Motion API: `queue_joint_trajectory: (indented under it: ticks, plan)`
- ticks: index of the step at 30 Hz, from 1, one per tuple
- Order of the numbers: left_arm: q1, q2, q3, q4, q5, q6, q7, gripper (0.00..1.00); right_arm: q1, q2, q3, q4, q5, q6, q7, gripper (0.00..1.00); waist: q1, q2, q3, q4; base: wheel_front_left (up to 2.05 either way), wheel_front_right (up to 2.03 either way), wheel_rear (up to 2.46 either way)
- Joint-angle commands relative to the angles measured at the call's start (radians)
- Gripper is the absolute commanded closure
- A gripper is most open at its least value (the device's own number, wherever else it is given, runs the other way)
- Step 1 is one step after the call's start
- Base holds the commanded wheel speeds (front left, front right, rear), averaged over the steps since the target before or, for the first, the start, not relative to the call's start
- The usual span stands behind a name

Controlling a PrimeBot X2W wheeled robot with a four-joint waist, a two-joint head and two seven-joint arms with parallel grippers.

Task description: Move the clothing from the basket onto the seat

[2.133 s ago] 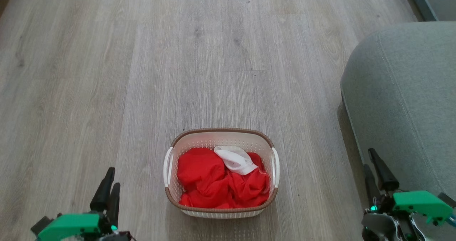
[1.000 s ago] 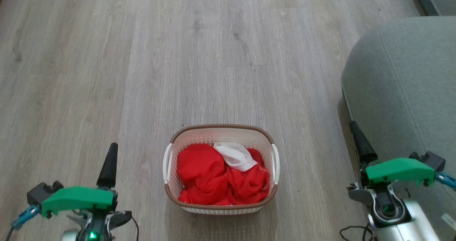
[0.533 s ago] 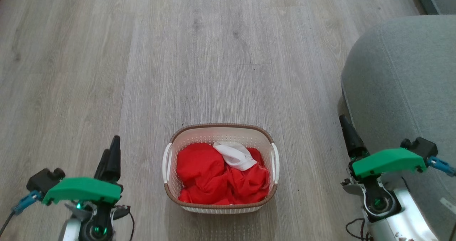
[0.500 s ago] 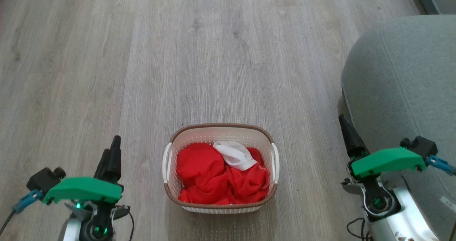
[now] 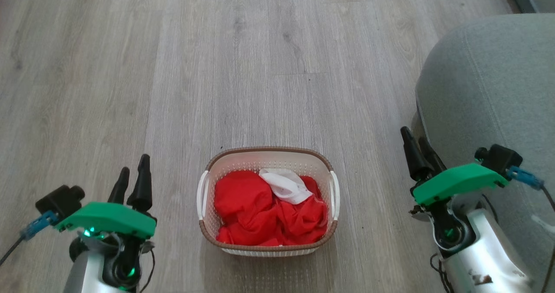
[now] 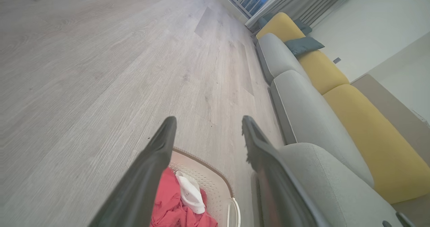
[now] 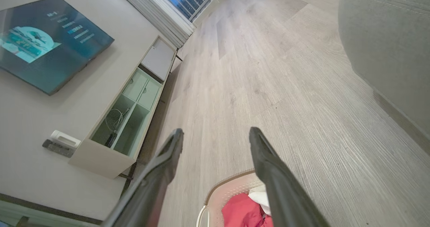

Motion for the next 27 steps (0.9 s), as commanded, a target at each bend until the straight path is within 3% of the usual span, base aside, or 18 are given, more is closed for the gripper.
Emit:
queue_joint_trajectory:
  ticks: [1,27]
  plan:
    - [-0.067,0.022,0.019,-0.026,0.027,-0.006,-0.012,0.0,-0.065,-0.011,0.017,-0.024,-0.023,0.0,-0.013,0.0,0.0,0.0,0.001,0.0,0.0,0.0,0.0]
    - [-0.142,0.027,0.026,-0.03,0.391,-0.001,-0.088,0.0,-0.182,-0.017,0.071,0.054,-0.333,0.0,-0.09,0.0,0.0,0.0,0.019,-0.005,0.0,0.0,0.0]
